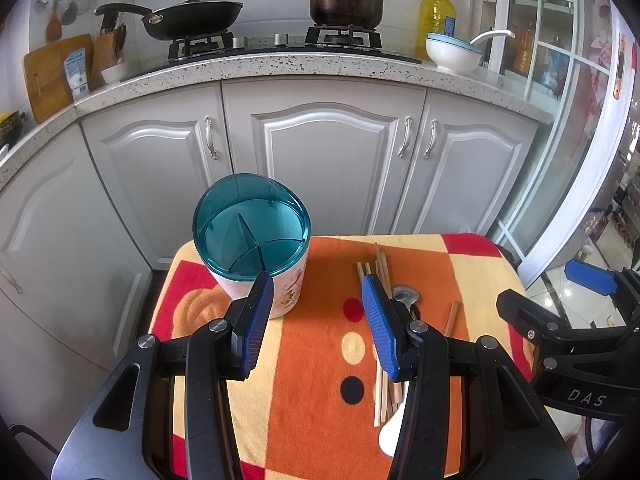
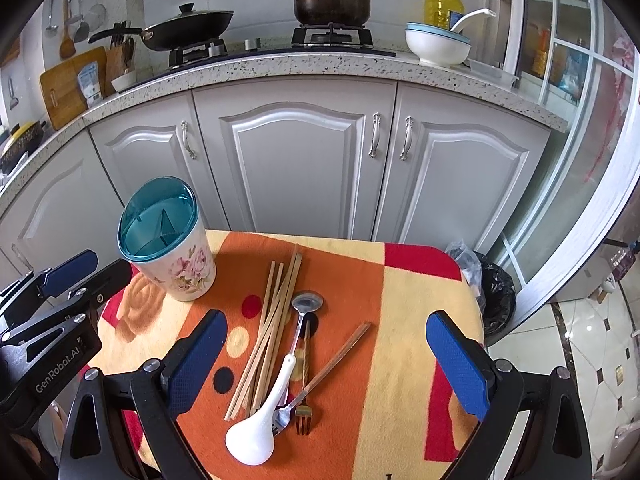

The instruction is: Organize utensils

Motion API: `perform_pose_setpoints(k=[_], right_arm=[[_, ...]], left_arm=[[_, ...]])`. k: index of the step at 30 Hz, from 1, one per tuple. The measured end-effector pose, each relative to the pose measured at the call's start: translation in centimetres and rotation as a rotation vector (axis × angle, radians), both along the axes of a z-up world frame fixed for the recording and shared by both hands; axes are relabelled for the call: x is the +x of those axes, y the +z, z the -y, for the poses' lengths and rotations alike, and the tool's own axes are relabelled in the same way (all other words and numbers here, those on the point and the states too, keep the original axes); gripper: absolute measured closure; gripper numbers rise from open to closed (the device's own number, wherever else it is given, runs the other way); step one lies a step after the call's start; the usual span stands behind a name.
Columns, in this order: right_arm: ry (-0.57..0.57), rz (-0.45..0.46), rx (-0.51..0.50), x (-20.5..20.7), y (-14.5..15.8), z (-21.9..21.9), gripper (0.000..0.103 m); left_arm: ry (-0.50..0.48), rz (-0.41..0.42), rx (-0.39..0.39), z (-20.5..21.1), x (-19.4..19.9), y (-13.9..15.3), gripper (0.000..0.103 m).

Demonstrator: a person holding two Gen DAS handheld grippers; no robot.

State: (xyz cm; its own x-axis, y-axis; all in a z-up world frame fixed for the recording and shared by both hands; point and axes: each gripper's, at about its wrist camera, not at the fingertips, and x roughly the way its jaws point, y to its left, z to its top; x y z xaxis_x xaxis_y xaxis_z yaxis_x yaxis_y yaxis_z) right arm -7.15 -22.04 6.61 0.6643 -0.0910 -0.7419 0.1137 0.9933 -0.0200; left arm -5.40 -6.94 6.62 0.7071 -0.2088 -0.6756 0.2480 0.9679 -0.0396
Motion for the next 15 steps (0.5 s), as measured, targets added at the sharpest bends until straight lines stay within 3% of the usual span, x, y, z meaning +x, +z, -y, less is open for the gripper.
perform_pose_setpoints(k=[15], right_arm=[[0.023,-0.027,-0.016,0.11,-0.83,0.15,0.003]], left_arm=[[-0.002,-0.020,0.003,0.17,0.31,-0.50,0.057]])
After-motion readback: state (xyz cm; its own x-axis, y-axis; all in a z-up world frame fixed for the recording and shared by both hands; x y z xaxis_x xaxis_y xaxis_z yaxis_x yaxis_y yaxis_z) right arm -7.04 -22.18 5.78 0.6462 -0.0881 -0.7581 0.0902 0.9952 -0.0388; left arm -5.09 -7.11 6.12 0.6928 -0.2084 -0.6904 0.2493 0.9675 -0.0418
